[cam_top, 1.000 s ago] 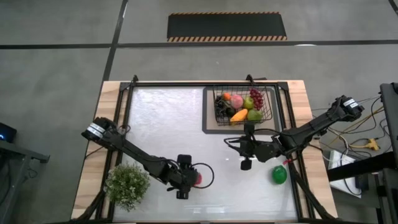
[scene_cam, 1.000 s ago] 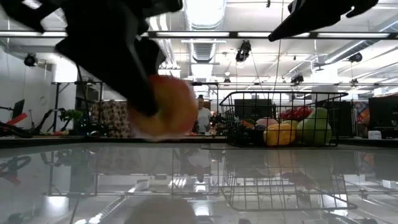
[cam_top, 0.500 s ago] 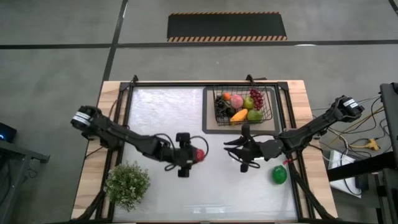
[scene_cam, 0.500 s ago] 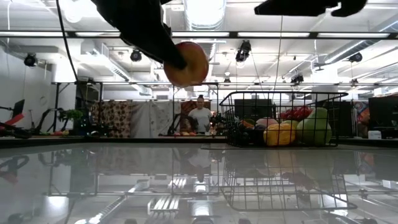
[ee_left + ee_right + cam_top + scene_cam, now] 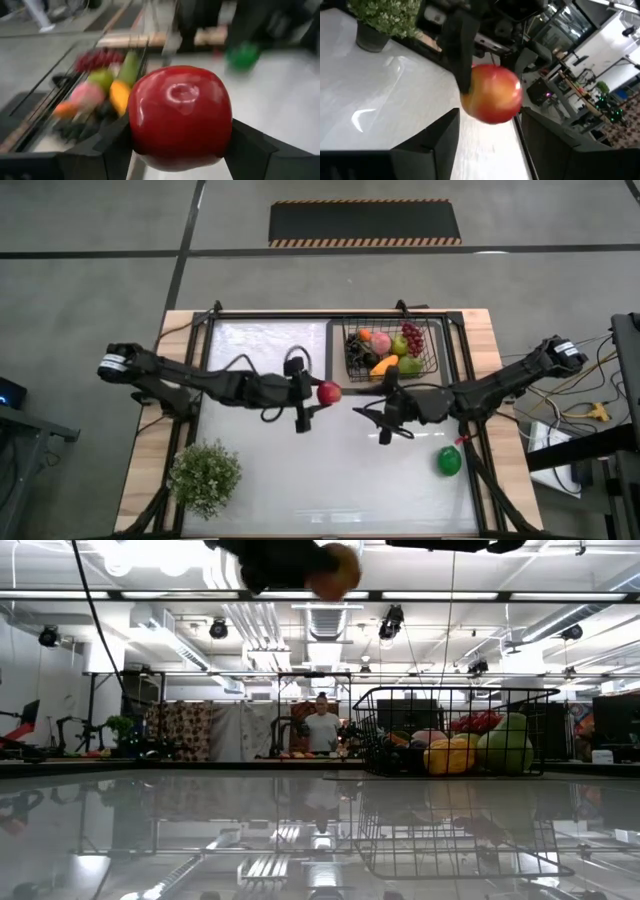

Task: Build produce basket
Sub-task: Put the red apple into the black basket

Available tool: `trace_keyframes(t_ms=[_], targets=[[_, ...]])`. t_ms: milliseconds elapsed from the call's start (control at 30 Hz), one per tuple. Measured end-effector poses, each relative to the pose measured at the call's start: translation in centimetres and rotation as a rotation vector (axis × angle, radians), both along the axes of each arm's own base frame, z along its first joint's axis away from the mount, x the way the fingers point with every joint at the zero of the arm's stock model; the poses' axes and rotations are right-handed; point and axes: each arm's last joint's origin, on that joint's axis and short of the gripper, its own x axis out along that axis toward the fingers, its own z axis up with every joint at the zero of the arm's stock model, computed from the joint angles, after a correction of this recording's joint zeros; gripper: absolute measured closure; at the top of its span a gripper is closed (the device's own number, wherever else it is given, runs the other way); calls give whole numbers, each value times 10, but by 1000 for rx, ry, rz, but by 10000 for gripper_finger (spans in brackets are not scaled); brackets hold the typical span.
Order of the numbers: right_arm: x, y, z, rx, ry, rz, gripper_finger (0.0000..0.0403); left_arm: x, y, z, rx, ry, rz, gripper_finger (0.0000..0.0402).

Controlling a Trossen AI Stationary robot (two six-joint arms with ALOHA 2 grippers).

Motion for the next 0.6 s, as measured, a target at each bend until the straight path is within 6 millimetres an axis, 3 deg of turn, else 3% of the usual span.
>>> trace_keyframes(t_ms=[200, 433, 600], targets=[[7, -15, 3, -23, -28, 44, 191, 0, 12, 12, -212, -170, -78, 166], [10, -25, 9, -168, -60, -5, 157, -3, 28, -1, -329, -177, -7, 166], [11, -29, 11, -223, -66, -47, 107, -9, 39, -8, -433, -312, -30, 166]])
